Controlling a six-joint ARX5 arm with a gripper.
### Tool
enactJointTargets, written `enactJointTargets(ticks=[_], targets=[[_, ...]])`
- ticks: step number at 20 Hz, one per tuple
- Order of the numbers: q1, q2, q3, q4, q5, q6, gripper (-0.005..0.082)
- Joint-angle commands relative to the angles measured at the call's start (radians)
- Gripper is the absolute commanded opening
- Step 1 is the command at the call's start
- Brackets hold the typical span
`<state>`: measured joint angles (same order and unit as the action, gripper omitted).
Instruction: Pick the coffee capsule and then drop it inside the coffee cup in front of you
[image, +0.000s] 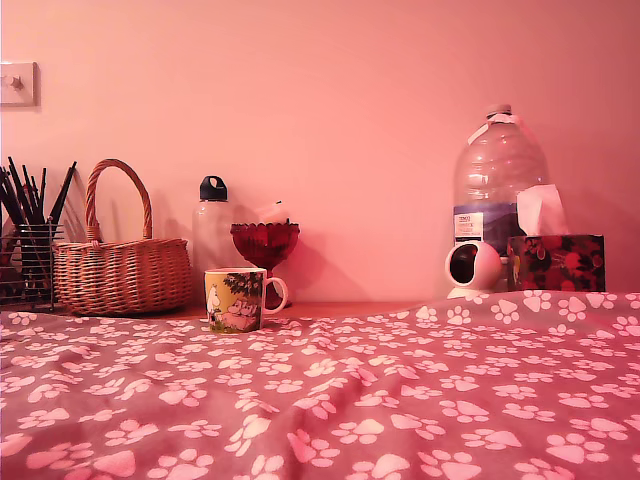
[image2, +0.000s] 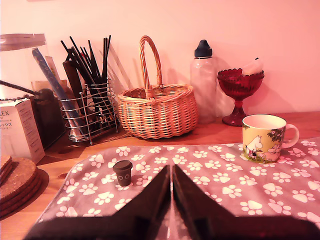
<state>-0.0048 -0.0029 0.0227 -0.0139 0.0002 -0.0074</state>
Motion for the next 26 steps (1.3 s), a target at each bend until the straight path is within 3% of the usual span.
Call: enactJointTargets(ticks=[1, 6, 8, 14, 16, 20, 23, 26], targets=[[-0.029, -0.01, 0.0, -0.095, 0.046, 0.004, -0.0019], [-0.029, -0.01, 0.0, -0.094, 0.049, 0.003, -0.0019], [-0.029, -0.01, 0.0, -0.078, 0.063, -0.077, -0.0019], [-0.029, 0.011, 0.013, -0.027, 0.07, -0.169, -0.0019], [-0.029, 0.055, 0.022, -0.018, 0.068, -0.169, -0.0019], [-0.029, 0.218, 0.097, 0.0, -0.019, -0.175, -0.0019], [-0.028, 0.376, 0.114, 0.114, -0.114, -0.175, -0.0017], [-0.028, 0.51, 0.114, 0.238, -0.122, -0.171, 0.0056]])
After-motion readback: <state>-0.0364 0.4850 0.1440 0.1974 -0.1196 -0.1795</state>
